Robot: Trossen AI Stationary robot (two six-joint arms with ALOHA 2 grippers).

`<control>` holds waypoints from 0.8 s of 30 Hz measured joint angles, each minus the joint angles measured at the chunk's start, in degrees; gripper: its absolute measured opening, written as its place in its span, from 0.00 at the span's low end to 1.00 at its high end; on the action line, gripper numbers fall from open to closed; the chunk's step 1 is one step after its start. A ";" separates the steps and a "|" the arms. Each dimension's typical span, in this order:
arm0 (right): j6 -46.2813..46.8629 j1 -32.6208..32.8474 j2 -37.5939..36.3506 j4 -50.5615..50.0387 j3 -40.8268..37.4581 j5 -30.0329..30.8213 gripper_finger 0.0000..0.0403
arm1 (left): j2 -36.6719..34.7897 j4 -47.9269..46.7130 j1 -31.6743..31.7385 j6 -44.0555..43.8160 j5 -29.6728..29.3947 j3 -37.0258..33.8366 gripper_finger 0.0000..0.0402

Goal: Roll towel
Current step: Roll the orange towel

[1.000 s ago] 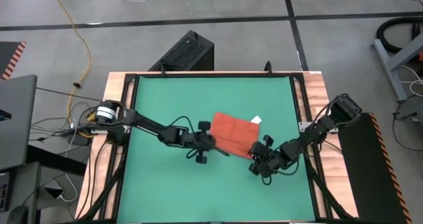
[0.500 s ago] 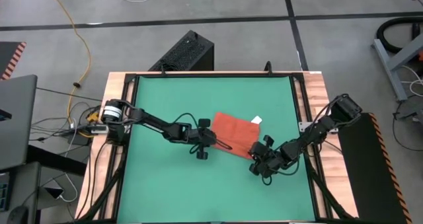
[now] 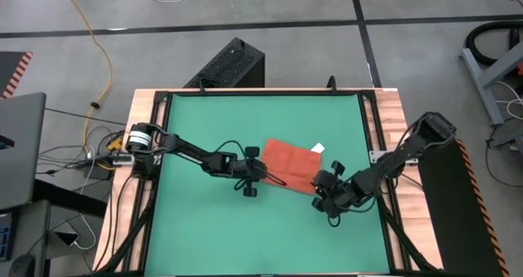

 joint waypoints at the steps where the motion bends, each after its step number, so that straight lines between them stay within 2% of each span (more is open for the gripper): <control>1: 0.57 0.61 -0.75 -0.89 0.00 0.00 0.27 | 0.00 0.00 0.00 -0.03 0.00 0.00 0.00; 5: 4.08 4.87 -1.74 -1.55 0.00 1.65 0.27 | 0.00 0.00 0.00 -0.10 0.00 -0.02 0.00; 9: -1.16 9.79 0.64 7.14 0.09 19.56 0.26 | 0.01 0.00 0.00 -0.11 0.02 -0.02 0.00; 11: -3.34 9.65 2.36 9.63 0.09 22.80 0.26 | 0.02 0.00 0.00 -0.14 0.04 -0.04 0.00; 17: -0.39 7.83 10.89 11.48 0.09 19.71 0.22 | 0.02 0.00 0.00 -0.57 0.07 -0.04 0.00; 24: 10.51 8.09 20.15 11.54 0.07 14.93 0.21 | 0.02 -0.04 0.00 -1.47 0.18 -0.07 0.00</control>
